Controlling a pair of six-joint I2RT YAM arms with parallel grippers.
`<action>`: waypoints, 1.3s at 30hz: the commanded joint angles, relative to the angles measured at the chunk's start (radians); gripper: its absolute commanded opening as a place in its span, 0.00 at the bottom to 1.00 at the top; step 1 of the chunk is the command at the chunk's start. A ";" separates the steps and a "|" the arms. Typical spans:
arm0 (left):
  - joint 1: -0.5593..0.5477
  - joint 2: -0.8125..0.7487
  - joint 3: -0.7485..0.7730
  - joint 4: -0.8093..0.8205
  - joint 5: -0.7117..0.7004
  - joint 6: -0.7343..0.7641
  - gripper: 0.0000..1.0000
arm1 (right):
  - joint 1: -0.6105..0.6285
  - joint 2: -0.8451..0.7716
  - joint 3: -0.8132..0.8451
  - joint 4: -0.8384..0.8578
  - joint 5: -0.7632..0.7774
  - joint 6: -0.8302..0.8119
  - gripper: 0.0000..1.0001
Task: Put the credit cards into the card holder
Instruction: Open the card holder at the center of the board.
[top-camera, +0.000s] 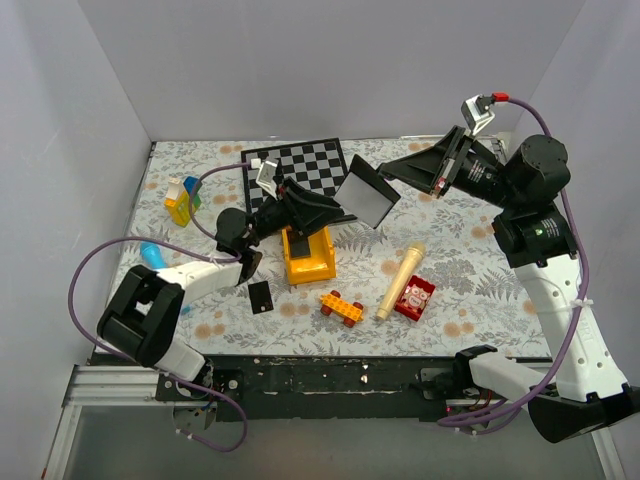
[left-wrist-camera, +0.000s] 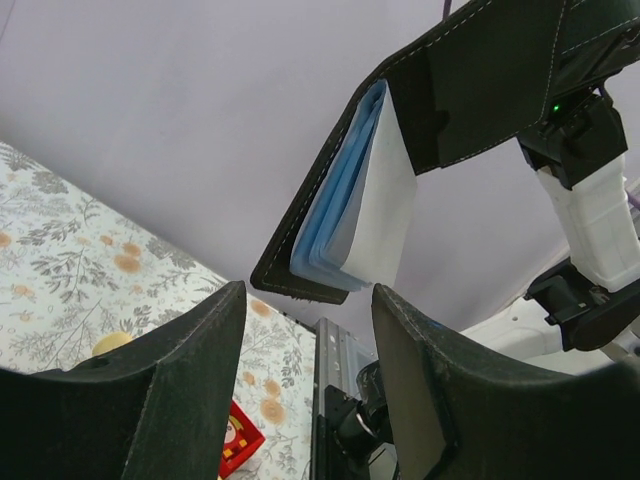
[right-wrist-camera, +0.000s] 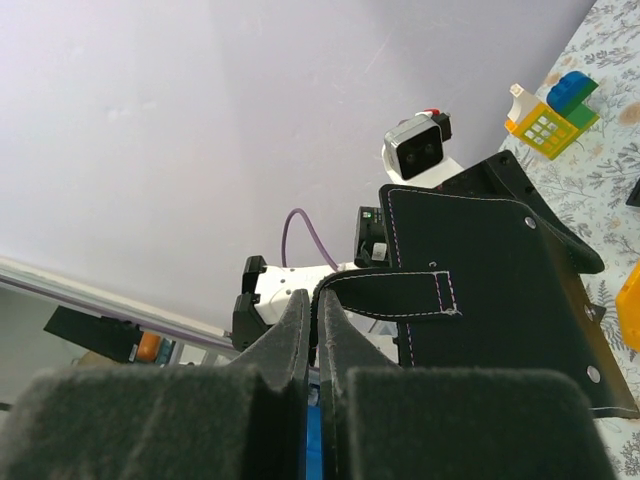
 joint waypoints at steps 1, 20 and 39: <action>0.005 0.024 0.045 0.053 0.019 -0.019 0.52 | -0.007 -0.019 0.015 0.084 -0.023 0.022 0.01; -0.002 0.135 0.123 0.193 0.025 -0.131 0.50 | -0.007 -0.021 -0.020 0.187 -0.050 0.100 0.01; -0.042 0.204 0.142 0.314 0.033 -0.252 0.50 | -0.007 -0.007 -0.048 0.228 -0.056 0.117 0.01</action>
